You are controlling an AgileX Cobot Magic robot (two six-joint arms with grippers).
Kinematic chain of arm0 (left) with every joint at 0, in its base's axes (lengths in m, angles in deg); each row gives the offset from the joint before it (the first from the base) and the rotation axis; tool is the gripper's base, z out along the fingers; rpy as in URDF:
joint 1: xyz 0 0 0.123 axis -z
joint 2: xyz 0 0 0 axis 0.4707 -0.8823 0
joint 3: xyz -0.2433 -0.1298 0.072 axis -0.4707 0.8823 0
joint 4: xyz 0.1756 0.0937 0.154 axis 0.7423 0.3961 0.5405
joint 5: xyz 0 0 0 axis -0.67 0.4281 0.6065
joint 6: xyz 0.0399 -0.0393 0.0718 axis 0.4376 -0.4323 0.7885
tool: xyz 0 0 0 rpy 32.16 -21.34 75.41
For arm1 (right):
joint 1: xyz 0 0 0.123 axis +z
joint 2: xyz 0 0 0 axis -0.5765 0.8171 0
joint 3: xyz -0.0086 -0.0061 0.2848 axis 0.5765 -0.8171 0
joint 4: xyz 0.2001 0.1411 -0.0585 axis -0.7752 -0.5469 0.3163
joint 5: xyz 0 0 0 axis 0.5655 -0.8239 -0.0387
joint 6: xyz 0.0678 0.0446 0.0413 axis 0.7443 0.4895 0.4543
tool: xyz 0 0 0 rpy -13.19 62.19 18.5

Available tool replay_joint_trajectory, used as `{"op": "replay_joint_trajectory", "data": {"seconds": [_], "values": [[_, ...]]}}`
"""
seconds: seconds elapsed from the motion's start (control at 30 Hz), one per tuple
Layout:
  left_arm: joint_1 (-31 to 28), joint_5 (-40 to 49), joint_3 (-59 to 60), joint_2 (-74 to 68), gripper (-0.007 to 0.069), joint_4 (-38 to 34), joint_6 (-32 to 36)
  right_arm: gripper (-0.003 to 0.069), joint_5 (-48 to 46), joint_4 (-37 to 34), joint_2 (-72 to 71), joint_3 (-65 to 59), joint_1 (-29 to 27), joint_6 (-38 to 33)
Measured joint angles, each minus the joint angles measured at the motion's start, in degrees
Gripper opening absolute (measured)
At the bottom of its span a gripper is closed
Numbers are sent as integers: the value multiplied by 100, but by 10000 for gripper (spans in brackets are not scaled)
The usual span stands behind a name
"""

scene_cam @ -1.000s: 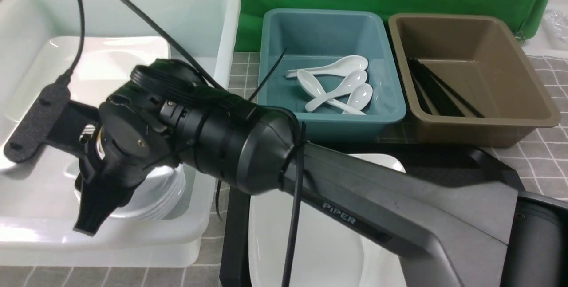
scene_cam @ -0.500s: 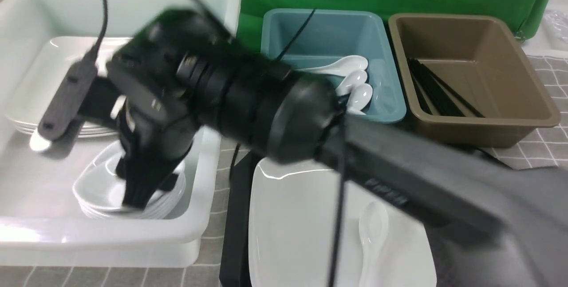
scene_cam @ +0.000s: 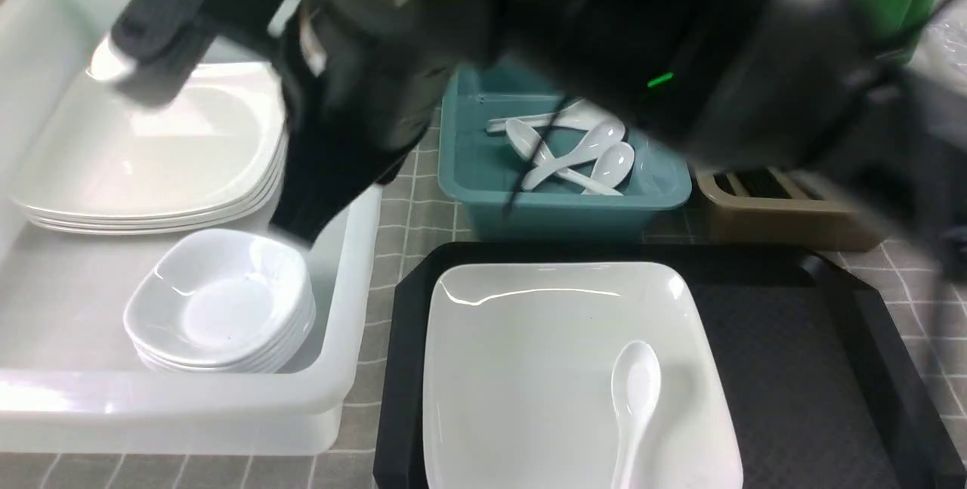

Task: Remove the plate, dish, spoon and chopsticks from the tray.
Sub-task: Use the left arm to grab a soup spoon from the plate

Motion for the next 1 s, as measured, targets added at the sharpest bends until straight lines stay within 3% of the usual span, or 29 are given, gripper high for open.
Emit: {"op": "replay_joint_trajectory", "data": {"seconds": [0.27,0.53,0.63,0.8,1.0], "values": [[0,-191,12,-1913,8,-965,591,69,5,86,-2751,-2877,-499,1274],[0,-1822,12,-4498,8,-2086,953,72,5,394,-5484,-5756,-981,2188],[0,-2035,-192,-5564,8,-2547,1049,75,2,561,-6503,-6481,-1099,2494],[266,-1891,-989,-6830,8,-2977,1162,80,2,575,-7522,-7077,-1099,2600],[1201,-1471,-2386,-8192,11,-2731,329,88,7,575,-8238,-7393,-1099,2274]]}}
